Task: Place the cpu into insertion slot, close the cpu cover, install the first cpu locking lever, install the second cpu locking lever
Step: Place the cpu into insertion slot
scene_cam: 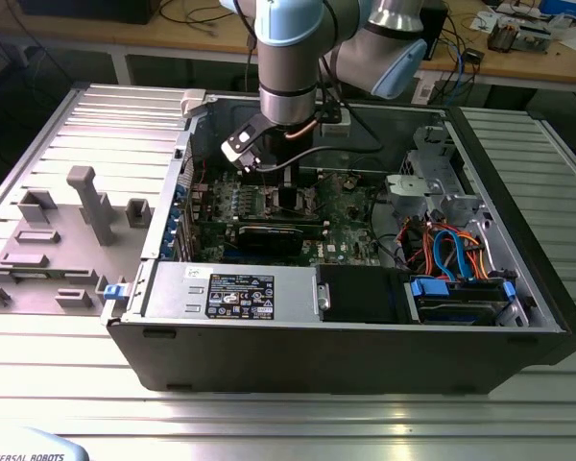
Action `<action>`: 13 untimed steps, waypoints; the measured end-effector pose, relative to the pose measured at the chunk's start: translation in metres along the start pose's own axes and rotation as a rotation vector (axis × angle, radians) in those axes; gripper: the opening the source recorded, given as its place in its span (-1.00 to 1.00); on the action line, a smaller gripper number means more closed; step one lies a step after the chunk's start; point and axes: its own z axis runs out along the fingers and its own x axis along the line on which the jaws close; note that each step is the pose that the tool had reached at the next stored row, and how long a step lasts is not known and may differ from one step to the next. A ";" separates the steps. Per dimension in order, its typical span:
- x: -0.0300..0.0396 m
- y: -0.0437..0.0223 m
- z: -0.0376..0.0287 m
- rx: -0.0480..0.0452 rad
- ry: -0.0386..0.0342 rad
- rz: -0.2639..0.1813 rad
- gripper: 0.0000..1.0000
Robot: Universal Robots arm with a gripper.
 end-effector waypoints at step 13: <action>0.0004 0.0002 -0.0066 -0.0070 -0.0089 -0.019 0.08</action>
